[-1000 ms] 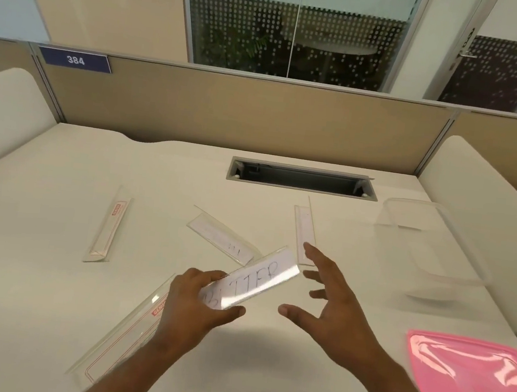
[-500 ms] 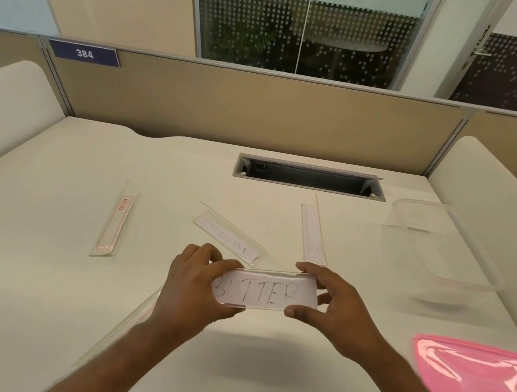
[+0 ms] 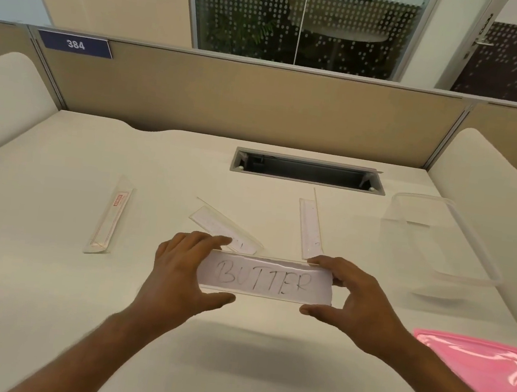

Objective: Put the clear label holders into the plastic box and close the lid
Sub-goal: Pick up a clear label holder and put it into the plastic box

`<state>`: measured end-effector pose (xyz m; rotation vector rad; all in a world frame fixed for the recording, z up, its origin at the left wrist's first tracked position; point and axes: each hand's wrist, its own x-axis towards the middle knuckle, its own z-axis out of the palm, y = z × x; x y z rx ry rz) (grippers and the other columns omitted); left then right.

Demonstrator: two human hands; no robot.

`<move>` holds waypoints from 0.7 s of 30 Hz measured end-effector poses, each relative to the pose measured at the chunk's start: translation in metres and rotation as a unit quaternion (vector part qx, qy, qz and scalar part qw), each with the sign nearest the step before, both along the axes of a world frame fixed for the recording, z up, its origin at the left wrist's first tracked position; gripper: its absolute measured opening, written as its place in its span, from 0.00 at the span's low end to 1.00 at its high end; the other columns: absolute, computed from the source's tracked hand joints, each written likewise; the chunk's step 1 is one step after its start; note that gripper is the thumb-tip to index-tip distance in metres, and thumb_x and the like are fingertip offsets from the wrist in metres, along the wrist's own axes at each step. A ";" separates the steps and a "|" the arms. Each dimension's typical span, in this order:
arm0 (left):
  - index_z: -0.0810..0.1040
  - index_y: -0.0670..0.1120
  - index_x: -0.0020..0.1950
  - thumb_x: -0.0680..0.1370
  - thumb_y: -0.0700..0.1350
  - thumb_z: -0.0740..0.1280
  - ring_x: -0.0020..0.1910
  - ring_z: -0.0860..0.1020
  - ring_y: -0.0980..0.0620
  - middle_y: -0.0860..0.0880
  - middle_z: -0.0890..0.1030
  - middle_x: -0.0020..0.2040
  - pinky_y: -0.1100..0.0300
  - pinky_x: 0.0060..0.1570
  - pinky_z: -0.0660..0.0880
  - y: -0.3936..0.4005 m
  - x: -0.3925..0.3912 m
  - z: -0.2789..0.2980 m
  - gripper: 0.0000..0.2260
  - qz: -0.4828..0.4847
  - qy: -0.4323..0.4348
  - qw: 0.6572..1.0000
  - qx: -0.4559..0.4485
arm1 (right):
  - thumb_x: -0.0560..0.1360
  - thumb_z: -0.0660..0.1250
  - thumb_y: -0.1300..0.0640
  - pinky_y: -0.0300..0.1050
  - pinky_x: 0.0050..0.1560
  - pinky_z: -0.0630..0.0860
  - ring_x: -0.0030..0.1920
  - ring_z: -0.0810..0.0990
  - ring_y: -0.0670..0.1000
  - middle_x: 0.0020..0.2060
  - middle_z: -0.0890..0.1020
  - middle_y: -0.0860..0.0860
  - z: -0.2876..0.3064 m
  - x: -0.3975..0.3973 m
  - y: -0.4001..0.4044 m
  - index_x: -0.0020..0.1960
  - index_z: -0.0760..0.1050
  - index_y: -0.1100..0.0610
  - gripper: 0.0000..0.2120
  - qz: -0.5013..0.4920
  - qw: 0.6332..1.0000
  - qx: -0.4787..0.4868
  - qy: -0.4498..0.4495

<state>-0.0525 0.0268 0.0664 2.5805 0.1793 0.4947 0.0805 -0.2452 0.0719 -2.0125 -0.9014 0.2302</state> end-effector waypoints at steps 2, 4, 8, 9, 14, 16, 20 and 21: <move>0.73 0.56 0.68 0.61 0.56 0.82 0.59 0.69 0.62 0.62 0.75 0.58 0.62 0.62 0.61 0.007 -0.004 0.001 0.37 -0.005 0.011 0.999 -0.045 | 0.61 0.80 0.46 0.26 0.54 0.71 0.56 0.78 0.41 0.55 0.79 0.35 0.000 -0.001 -0.004 0.61 0.75 0.42 0.30 -0.011 1.000 0.014 0.009; 0.74 0.56 0.67 0.61 0.53 0.83 0.59 0.71 0.63 0.63 0.75 0.58 0.64 0.60 0.65 0.015 -0.007 0.002 0.36 -0.010 0.022 0.995 -0.093 | 0.59 0.80 0.45 0.26 0.54 0.71 0.57 0.79 0.41 0.55 0.80 0.35 0.000 -0.002 -0.009 0.60 0.75 0.41 0.31 -0.022 0.999 0.026 0.026; 0.76 0.61 0.61 0.60 0.55 0.83 0.57 0.75 0.59 0.65 0.78 0.54 0.69 0.54 0.67 0.025 -0.013 0.006 0.32 -0.026 0.030 0.990 -0.136 | 0.58 0.81 0.49 0.29 0.57 0.72 0.57 0.80 0.42 0.56 0.81 0.38 0.001 -0.002 -0.014 0.59 0.76 0.40 0.32 -0.035 0.996 0.055 0.066; 0.76 0.62 0.60 0.59 0.58 0.82 0.58 0.75 0.59 0.65 0.77 0.55 0.71 0.53 0.67 0.025 -0.014 0.009 0.32 -0.029 0.028 0.990 -0.138 | 0.58 0.82 0.49 0.29 0.57 0.73 0.57 0.80 0.42 0.56 0.81 0.39 0.002 -0.003 -0.015 0.59 0.75 0.39 0.32 -0.035 0.995 0.062 0.073; 0.79 0.65 0.58 0.57 0.56 0.84 0.60 0.74 0.63 0.66 0.79 0.57 0.71 0.55 0.67 0.020 -0.019 0.013 0.31 -0.021 0.018 0.980 -0.196 | 0.57 0.82 0.51 0.31 0.58 0.73 0.58 0.80 0.45 0.56 0.83 0.42 0.009 -0.003 -0.018 0.61 0.76 0.42 0.34 -0.039 0.987 0.124 0.096; 0.78 0.67 0.58 0.56 0.55 0.83 0.60 0.74 0.66 0.67 0.80 0.57 0.76 0.54 0.67 0.016 -0.020 0.012 0.32 -0.018 0.012 0.976 -0.214 | 0.57 0.82 0.52 0.32 0.58 0.74 0.57 0.80 0.45 0.56 0.83 0.43 0.011 -0.003 -0.022 0.62 0.76 0.43 0.34 -0.037 0.985 0.140 0.096; 0.78 0.68 0.58 0.55 0.58 0.81 0.60 0.75 0.65 0.66 0.81 0.57 0.73 0.56 0.68 0.009 -0.020 0.012 0.32 -0.022 0.008 0.969 -0.244 | 0.57 0.82 0.51 0.34 0.60 0.73 0.58 0.80 0.46 0.57 0.82 0.44 0.011 -0.004 -0.029 0.62 0.76 0.43 0.35 -0.039 0.983 0.150 0.103; 0.78 0.67 0.58 0.55 0.57 0.81 0.60 0.76 0.64 0.66 0.81 0.57 0.70 0.57 0.69 0.008 -0.020 0.013 0.32 -0.025 0.006 0.969 -0.247 | 0.57 0.82 0.51 0.34 0.60 0.73 0.58 0.80 0.46 0.57 0.82 0.44 0.011 -0.004 -0.031 0.62 0.76 0.43 0.35 -0.039 0.983 0.149 0.104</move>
